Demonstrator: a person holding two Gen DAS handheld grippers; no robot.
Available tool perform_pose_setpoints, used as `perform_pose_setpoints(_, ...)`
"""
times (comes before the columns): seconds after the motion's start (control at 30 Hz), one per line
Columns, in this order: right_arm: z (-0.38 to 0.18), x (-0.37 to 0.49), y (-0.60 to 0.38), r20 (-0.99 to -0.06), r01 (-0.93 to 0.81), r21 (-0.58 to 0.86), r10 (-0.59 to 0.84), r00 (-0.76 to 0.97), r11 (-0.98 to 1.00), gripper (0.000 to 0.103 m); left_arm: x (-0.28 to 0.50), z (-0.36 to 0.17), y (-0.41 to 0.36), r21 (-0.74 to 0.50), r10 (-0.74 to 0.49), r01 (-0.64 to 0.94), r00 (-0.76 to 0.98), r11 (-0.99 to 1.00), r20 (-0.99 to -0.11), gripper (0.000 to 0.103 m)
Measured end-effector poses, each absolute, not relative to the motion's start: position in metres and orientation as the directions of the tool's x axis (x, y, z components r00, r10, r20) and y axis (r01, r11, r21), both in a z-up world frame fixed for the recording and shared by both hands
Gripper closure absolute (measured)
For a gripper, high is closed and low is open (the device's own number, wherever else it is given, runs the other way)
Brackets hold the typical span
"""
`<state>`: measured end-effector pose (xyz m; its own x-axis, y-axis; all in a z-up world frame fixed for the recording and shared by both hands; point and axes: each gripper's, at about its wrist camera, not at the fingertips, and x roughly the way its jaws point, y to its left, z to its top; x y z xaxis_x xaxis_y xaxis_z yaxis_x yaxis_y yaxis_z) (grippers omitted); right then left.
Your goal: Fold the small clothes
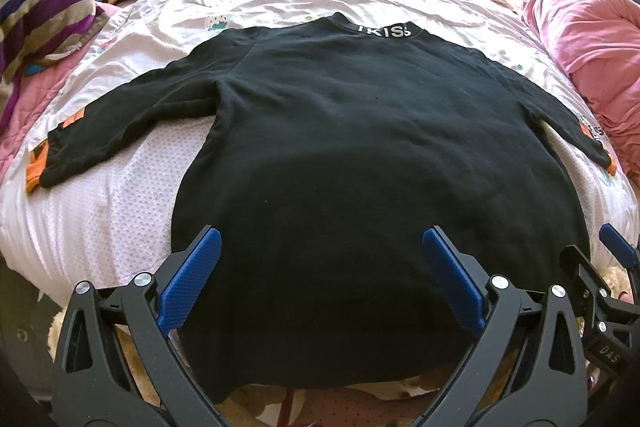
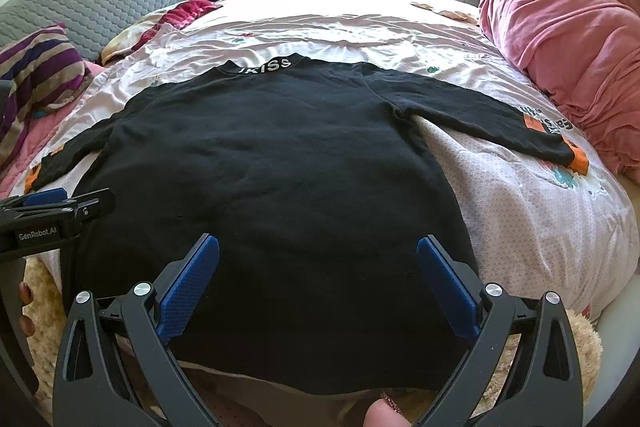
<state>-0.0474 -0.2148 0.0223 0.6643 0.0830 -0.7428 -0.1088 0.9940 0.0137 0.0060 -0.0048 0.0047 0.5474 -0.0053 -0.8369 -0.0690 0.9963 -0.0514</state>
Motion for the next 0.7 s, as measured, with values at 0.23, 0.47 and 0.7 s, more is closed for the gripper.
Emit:
perform_pose_setpoints(0.23, 0.0221, -0.0468, -0.2149, -0.745, -0.107, 0.012, 0.081, 0.662, 0.994, 0.004, 0.007, 0.0056, -0.0052, -0.052, -0.006, -0.067, 0.548, 0.996, -0.836, 0.008)
perform_pose_setpoints(0.47, 0.021, -0.0462, -0.2156, -0.746, -0.102, 0.014, 0.078, 0.662, 0.995, 0.004, 0.0087, 0.006, -0.006, -0.053, -0.007, -0.067, 0.546, 0.996, -0.838, 0.008)
perform_pose_setpoints(0.7, 0.021, -0.0448, -0.2174, -0.743, -0.099, 0.015, 0.078, 0.664, 0.995, 0.004, 0.0099, 0.007, -0.0082, -0.053, -0.008, -0.066, 0.549, 0.996, -0.836, 0.008)
